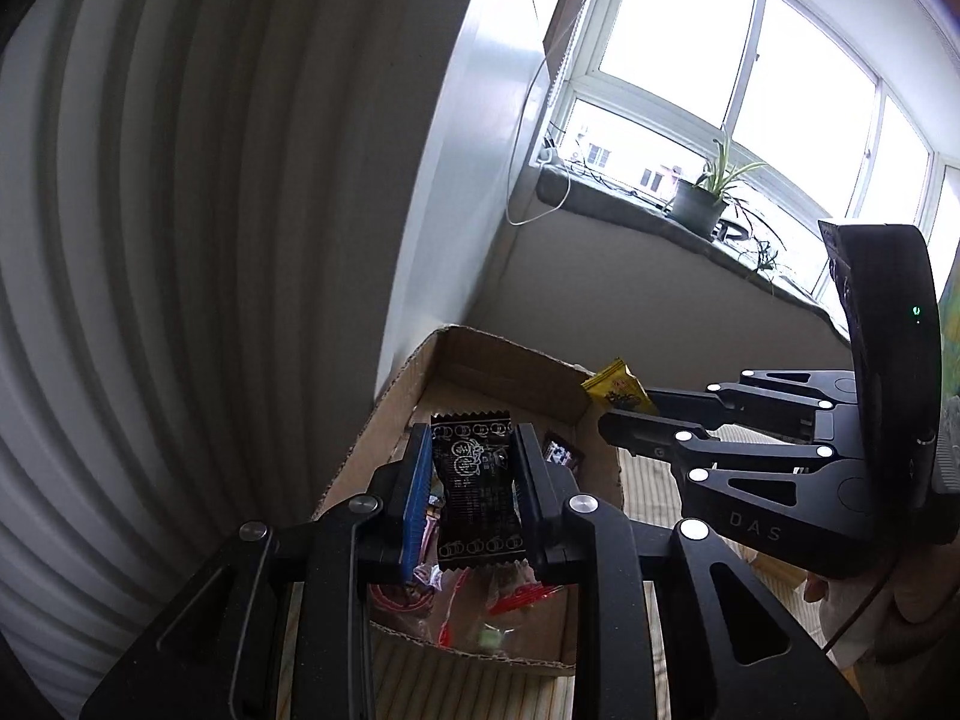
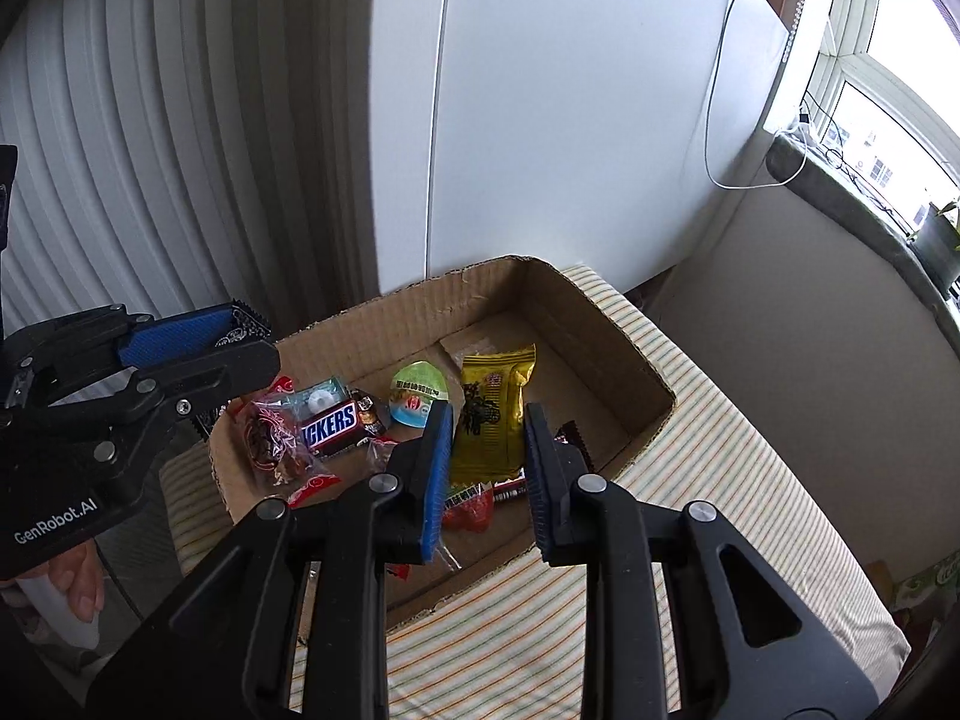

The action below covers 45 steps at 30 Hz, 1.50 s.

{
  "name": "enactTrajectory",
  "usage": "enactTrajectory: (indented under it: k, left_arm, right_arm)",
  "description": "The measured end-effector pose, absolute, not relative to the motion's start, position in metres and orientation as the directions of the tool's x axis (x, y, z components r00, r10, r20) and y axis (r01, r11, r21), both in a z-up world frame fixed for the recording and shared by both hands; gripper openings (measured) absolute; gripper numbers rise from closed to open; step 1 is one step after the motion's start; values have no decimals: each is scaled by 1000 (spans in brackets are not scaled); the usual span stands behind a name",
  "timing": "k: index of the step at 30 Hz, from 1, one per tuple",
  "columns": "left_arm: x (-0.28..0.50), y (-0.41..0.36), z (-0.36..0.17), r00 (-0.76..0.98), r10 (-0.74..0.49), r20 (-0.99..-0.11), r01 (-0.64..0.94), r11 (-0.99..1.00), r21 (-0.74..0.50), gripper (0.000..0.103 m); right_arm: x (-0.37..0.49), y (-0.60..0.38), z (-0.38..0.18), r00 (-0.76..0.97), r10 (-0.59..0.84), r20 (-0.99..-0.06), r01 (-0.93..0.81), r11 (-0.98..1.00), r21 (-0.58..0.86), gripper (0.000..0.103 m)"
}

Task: Organize snacks
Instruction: 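Carry both candy packets over the cardboard box and open both grippers, then move both grippers back from the box toward the bagged bread loaf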

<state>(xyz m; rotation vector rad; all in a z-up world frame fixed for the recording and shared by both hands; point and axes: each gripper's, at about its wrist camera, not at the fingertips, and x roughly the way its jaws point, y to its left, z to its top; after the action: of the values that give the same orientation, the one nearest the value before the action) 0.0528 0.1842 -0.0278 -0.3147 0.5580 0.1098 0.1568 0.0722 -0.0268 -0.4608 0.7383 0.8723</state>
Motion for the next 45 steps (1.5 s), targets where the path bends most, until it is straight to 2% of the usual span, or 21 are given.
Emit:
enactTrajectory:
  k: [3,4,5,6,8,9,10,31,39,45]
  left_arm:
    - [60,186,-37,829,19,-559,-197,945,-260,25]
    - [64,187,-40,823,23,-567,-204,944,-259,25]
    - [66,187,-43,818,30,-574,-215,942,-257,26]
    - [67,188,-46,815,44,-578,-230,939,-254,27]
    - [70,191,-51,806,83,-587,-270,933,-239,52]
    - [70,192,-52,806,98,-584,-284,929,-237,72]
    - [68,193,-53,810,109,-576,-292,927,-236,77]
    - [55,174,-36,812,114,-572,-282,936,-213,77]
    - [66,125,-25,823,100,-560,-217,965,-147,77]
    - [82,62,-17,831,32,-555,-106,989,-101,77]
  right_arm:
    - [166,79,-42,397,530,-749,-828,560,-42,25]
    - [169,80,-48,387,532,-753,-830,557,-33,34]
    - [171,82,-54,384,531,-756,-828,559,-28,50]
    - [173,82,-59,386,530,-755,-824,565,-25,56]
    - [176,80,-67,374,531,-760,-822,569,-7,60]
    - [176,79,-70,372,532,-761,-821,571,-2,60]
    - [177,77,-73,372,530,-762,-819,574,0,60]
    - [160,40,-52,401,570,-717,-801,598,28,60]
    - [159,-40,-55,451,559,-696,-728,682,76,60]
    - [160,-139,-62,525,500,-688,-610,785,105,61]
